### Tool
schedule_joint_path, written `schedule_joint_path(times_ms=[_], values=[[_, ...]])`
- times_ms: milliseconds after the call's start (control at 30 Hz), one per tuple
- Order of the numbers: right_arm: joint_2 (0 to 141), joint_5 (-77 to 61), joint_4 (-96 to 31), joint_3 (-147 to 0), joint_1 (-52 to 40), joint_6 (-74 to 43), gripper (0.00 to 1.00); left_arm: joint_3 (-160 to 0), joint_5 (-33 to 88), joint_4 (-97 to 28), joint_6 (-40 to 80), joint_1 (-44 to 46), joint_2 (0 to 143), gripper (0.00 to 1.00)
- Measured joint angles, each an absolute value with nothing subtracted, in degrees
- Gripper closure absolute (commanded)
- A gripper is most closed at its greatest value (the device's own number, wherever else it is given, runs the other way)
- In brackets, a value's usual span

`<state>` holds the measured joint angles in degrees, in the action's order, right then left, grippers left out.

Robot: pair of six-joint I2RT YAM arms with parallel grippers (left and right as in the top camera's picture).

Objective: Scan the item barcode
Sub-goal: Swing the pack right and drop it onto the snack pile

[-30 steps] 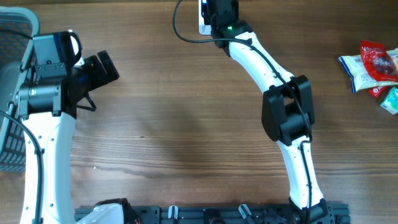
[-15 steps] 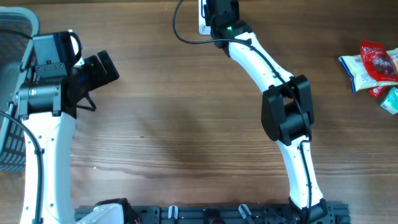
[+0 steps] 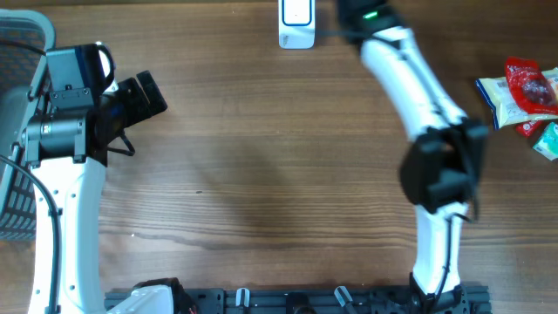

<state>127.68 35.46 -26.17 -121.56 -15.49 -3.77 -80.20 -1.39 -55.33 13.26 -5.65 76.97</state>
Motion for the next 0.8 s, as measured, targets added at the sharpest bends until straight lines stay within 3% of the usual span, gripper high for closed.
schedule_joint_path(times_ms=[300, 667, 700, 733, 800], values=[[122.45, 44.21, -51.88, -123.07, 4.36, -17.19, 0.96, -80.2, -1.39, -55.29, 13.26, -5.65, 76.97, 0.0], [122.74, 31.09, -56.05, -114.1, 23.22, -34.26, 0.95, -80.2, -1.39, -55.29, 13.26, -5.65, 76.97, 0.0], [122.74, 30.15, -55.16, -112.4, 24.49, -35.16, 0.92, -80.2, -1.39, -55.29, 13.26, -5.65, 76.97, 0.0], [122.74, 29.19, -54.37, -111.22, 25.36, -35.77, 0.8, -80.2, -1.39, -55.29, 13.26, -5.65, 76.97, 0.0], [122.78, 26.26, -52.03, -108.51, 27.16, -36.23, 0.48, -80.2, -1.39, -55.29, 13.26, -5.65, 76.97, 0.0]])
